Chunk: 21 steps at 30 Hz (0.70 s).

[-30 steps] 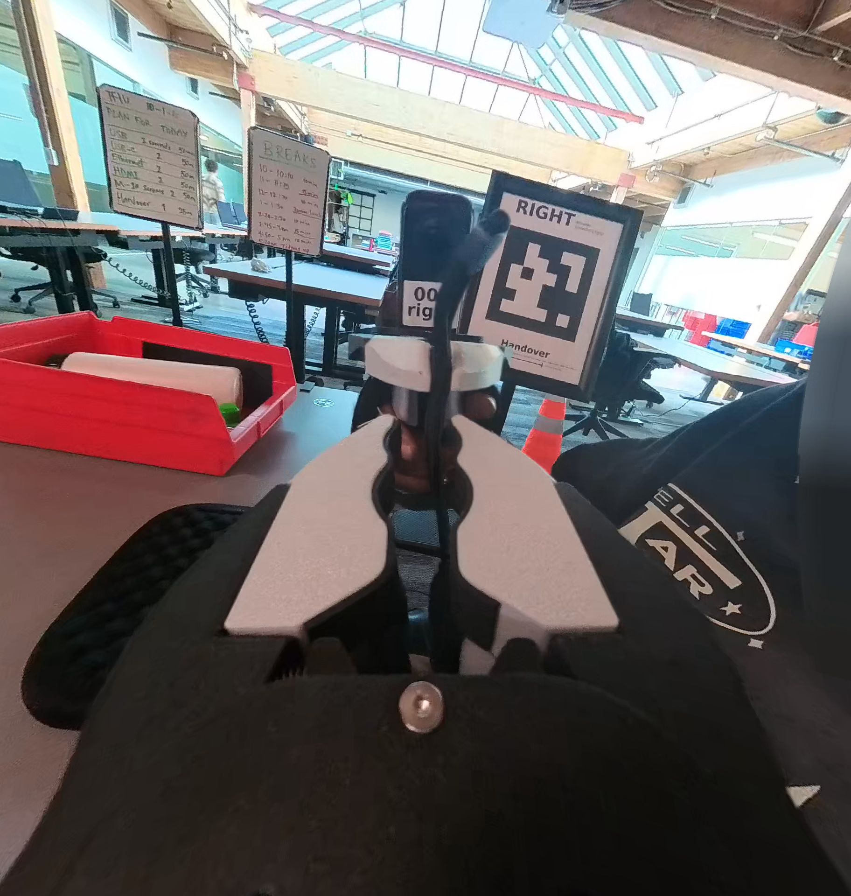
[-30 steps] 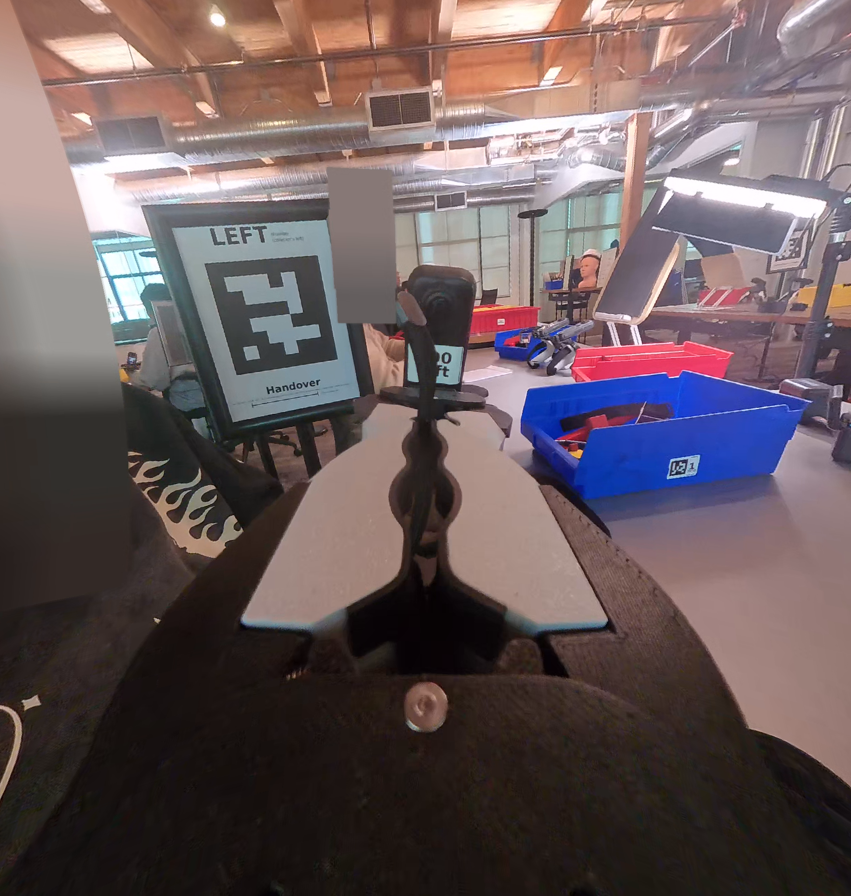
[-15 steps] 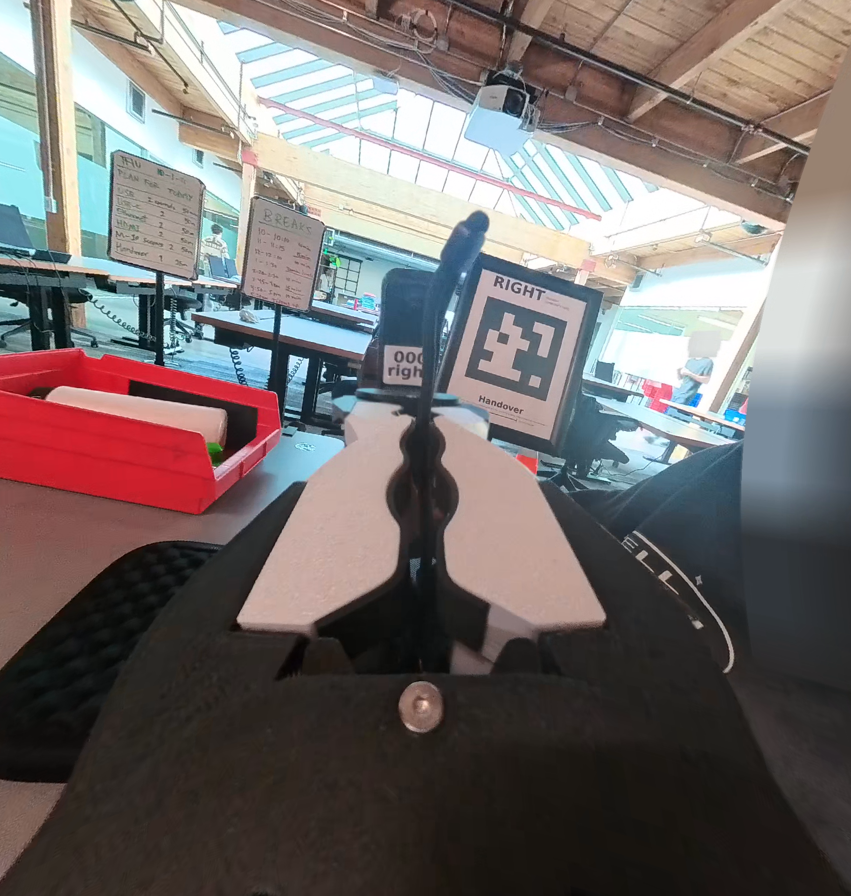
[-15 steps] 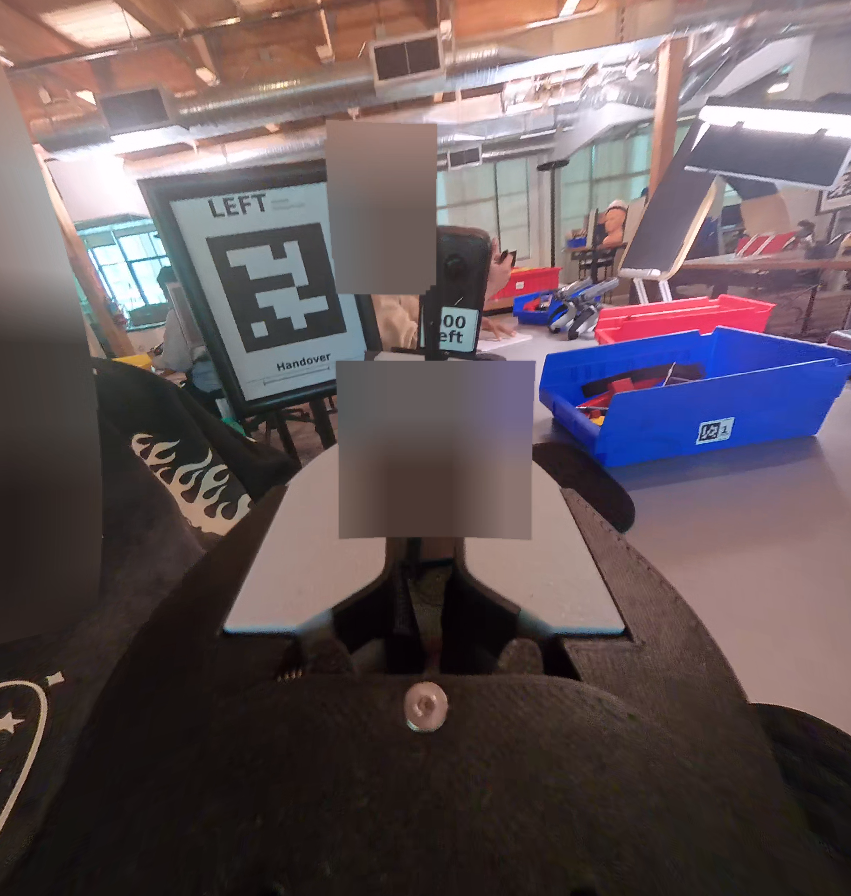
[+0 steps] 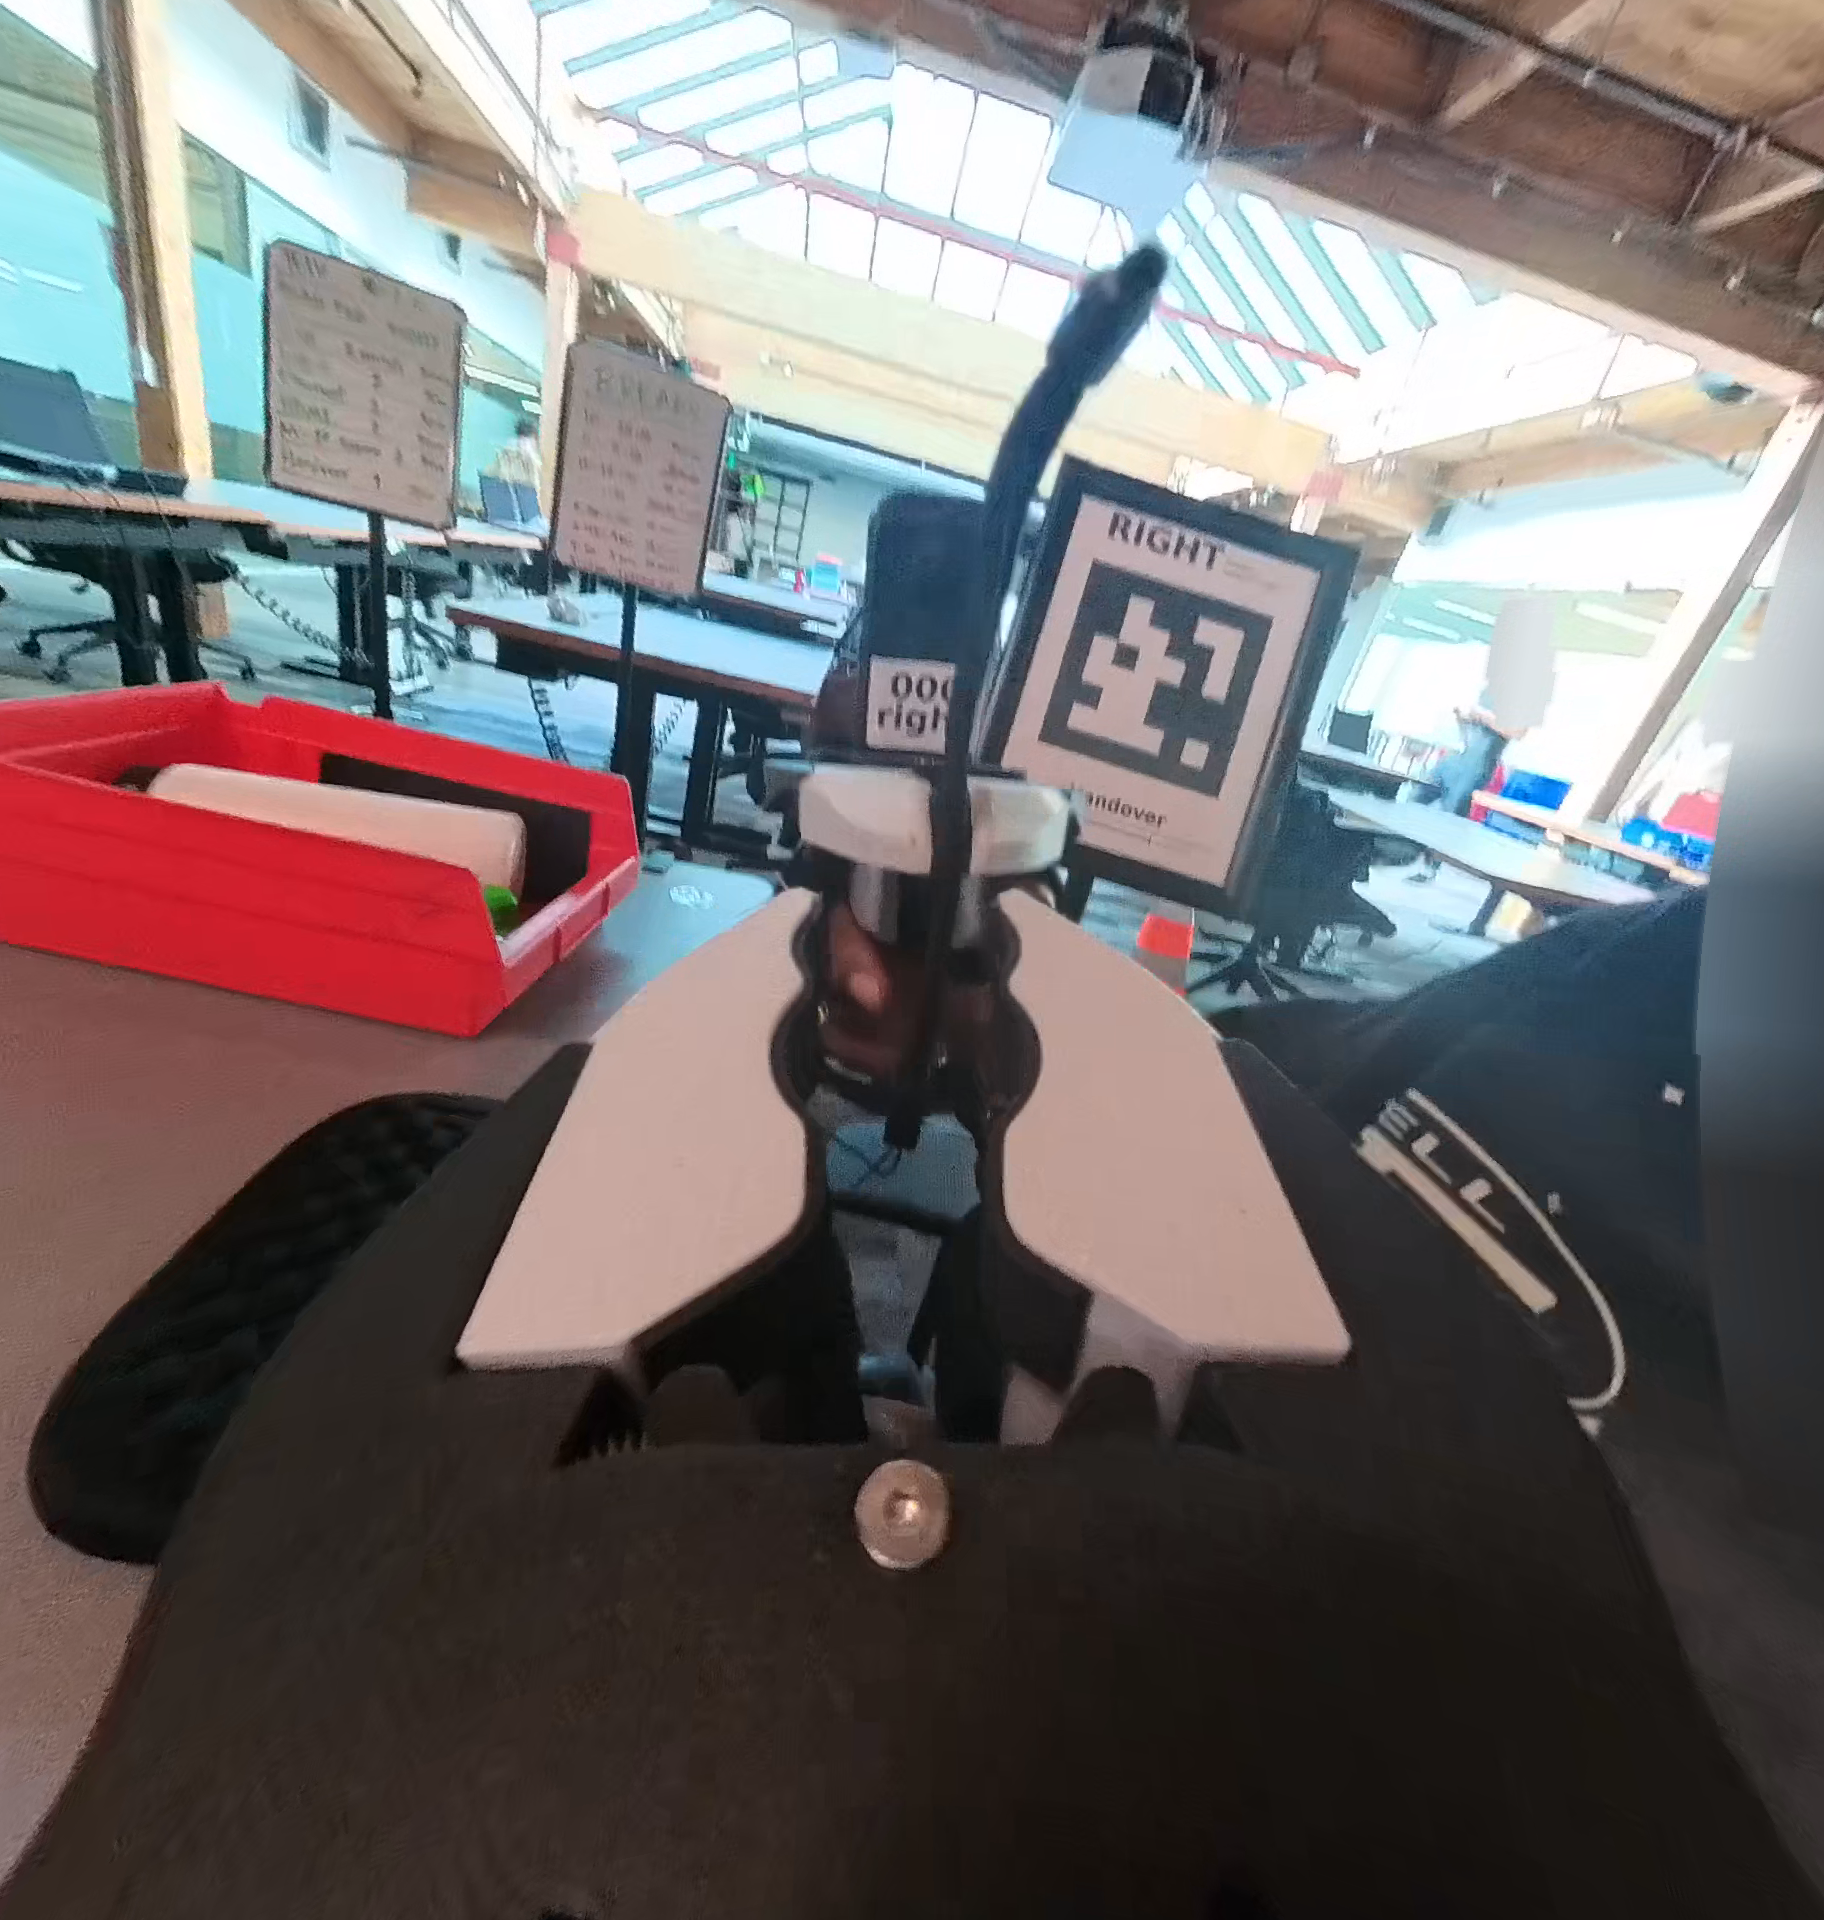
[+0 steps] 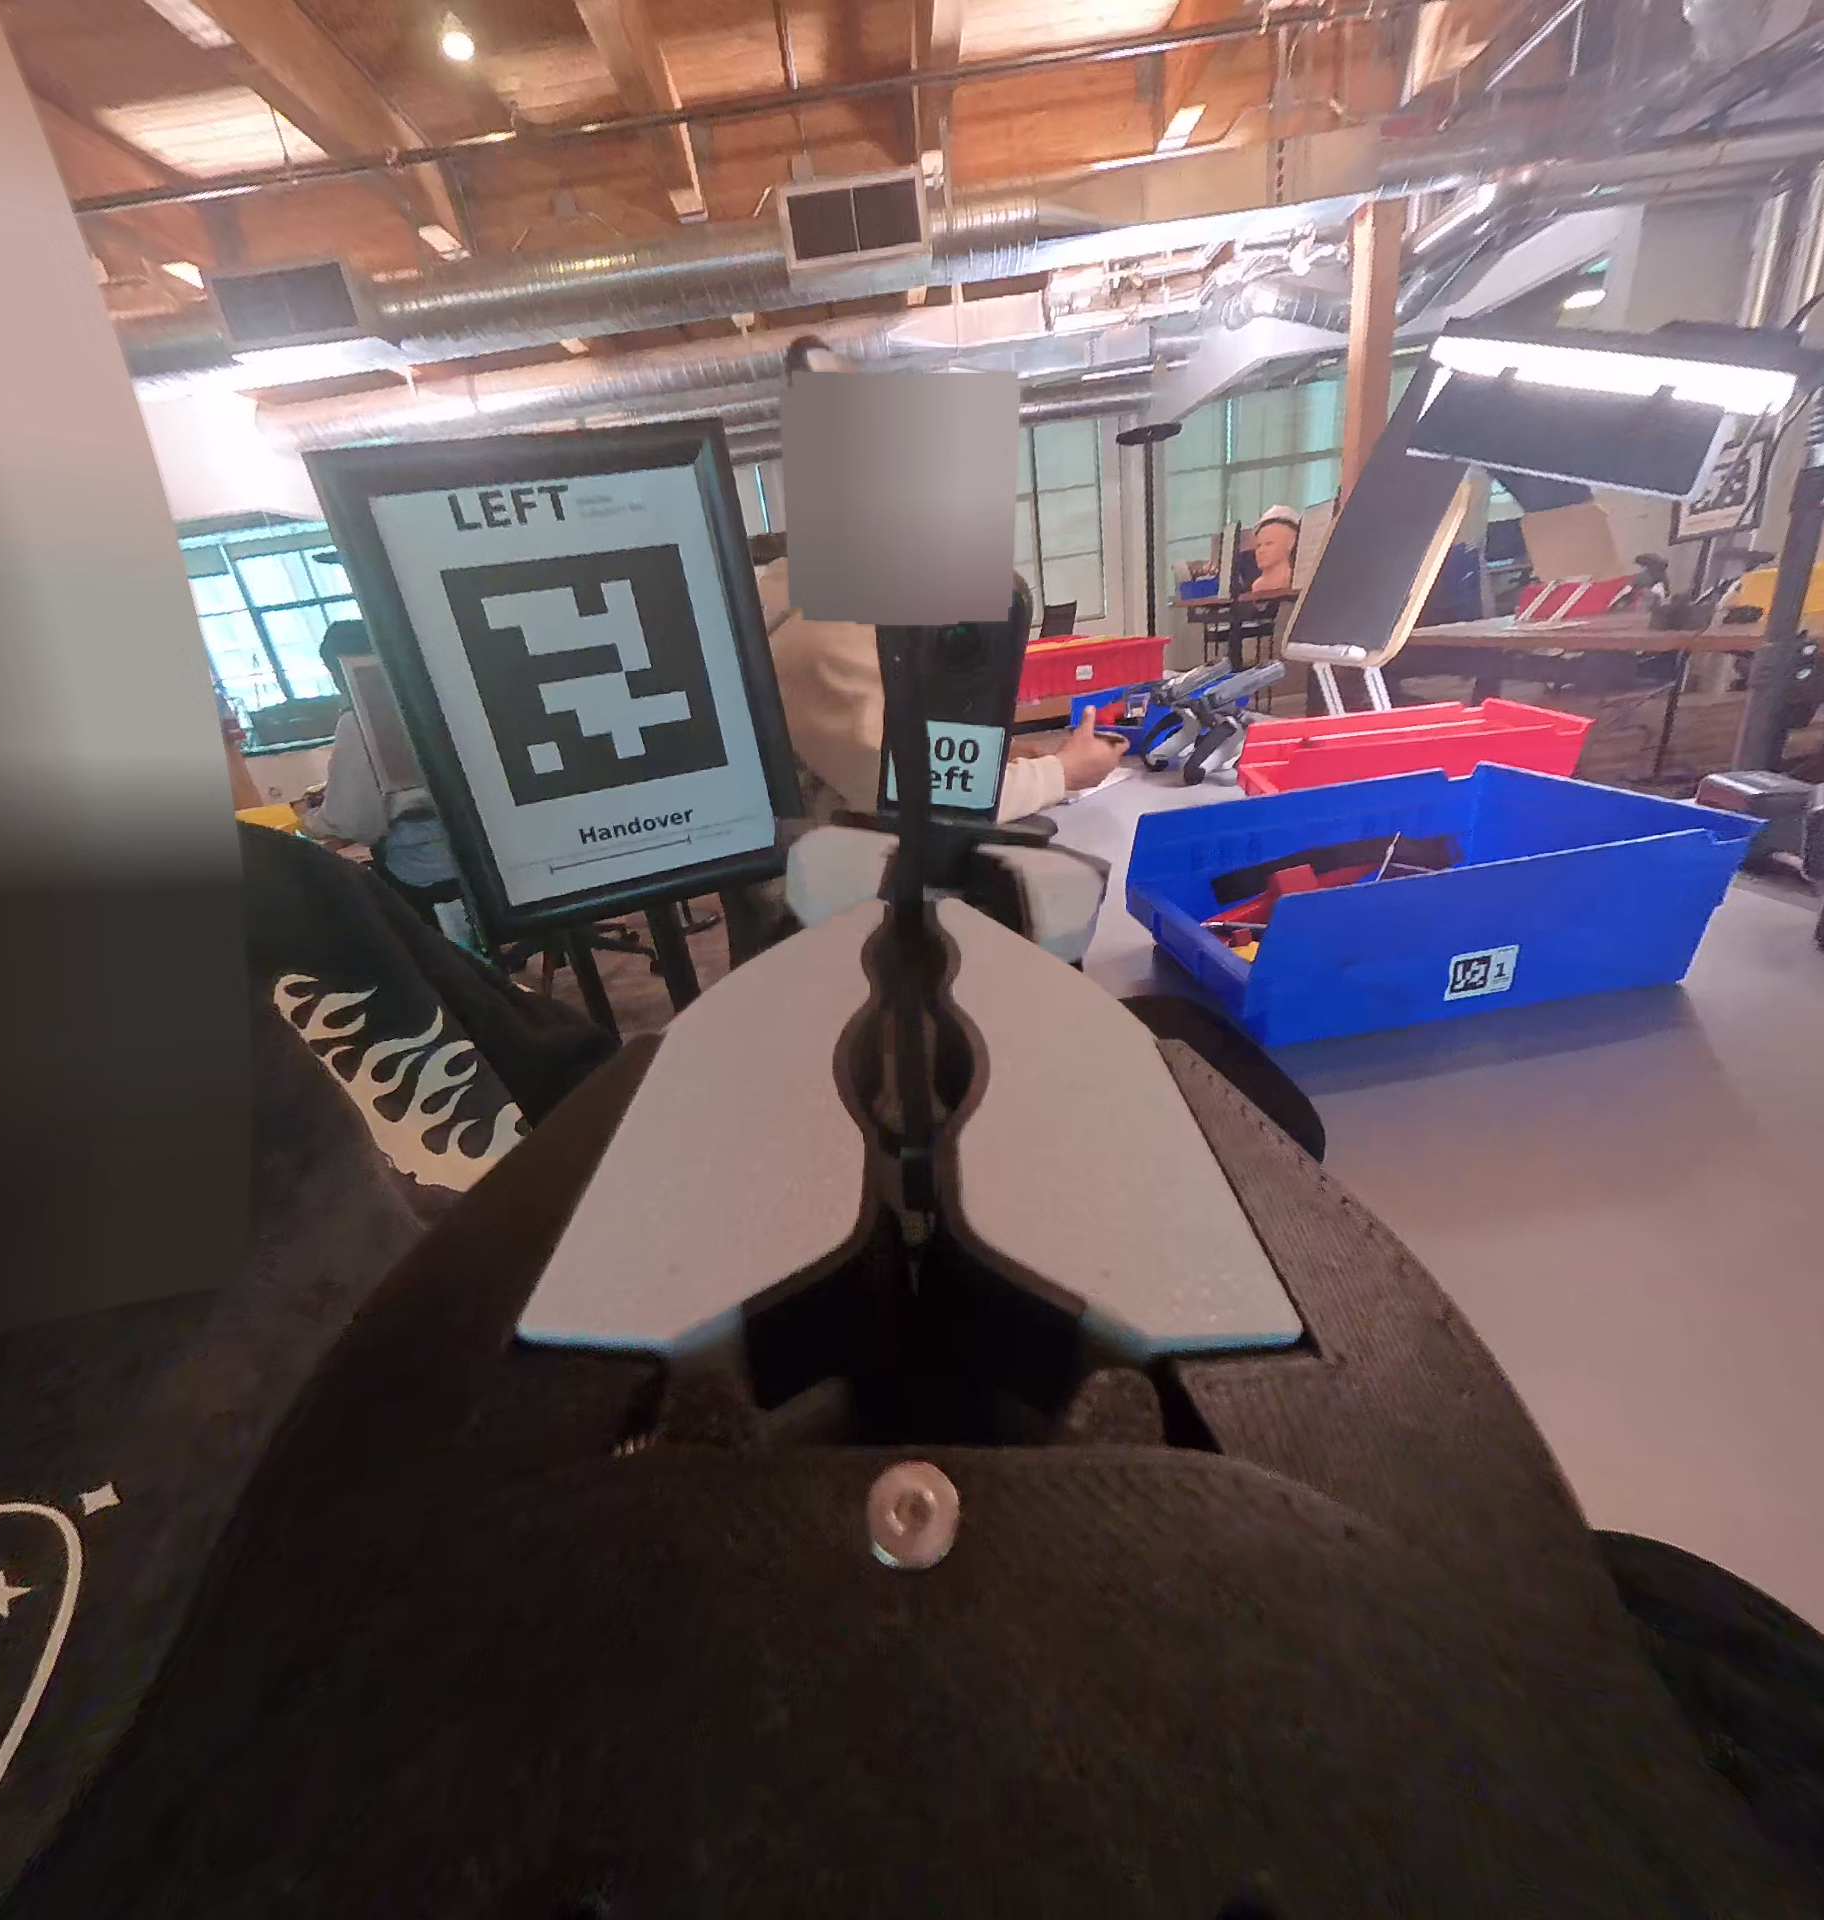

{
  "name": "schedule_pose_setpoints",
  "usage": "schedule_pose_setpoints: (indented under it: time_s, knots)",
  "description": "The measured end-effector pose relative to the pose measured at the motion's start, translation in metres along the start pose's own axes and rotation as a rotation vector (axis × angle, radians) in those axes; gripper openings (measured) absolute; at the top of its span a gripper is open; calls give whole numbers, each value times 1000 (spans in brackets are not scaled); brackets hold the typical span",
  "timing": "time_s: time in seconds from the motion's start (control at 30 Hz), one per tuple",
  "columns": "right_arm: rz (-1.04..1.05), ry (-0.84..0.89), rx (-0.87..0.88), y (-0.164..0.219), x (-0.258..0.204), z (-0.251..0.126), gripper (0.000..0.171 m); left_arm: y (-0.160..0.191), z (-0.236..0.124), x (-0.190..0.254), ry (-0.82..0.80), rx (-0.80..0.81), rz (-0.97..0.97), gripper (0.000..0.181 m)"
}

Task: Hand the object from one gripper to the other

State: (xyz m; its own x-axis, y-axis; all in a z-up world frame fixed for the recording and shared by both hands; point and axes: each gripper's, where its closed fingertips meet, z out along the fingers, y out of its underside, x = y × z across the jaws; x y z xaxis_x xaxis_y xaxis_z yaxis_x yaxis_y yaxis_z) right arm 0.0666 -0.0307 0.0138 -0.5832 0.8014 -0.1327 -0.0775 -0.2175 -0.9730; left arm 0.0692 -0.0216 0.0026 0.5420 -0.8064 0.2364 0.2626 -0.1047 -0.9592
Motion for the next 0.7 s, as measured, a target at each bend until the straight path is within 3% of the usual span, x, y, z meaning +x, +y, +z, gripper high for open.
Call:
schedule_pose_setpoints:
  time_s: [0.17,0.3,0.5,0.7]
  knots:
    - [7,-14,-2,0,-3,0,5,13,10,3,9,-60,29,25]
    - [9,-9,-13,3,-3,3,5,16,11,8,43,-74,32,4]
    - [28,13,26,-4,3,-2,19,-2,4,8,45,30,0,4]
    - [42,-9,-75,17,2,7,22,-13,-2,4,32,95,-25,4]
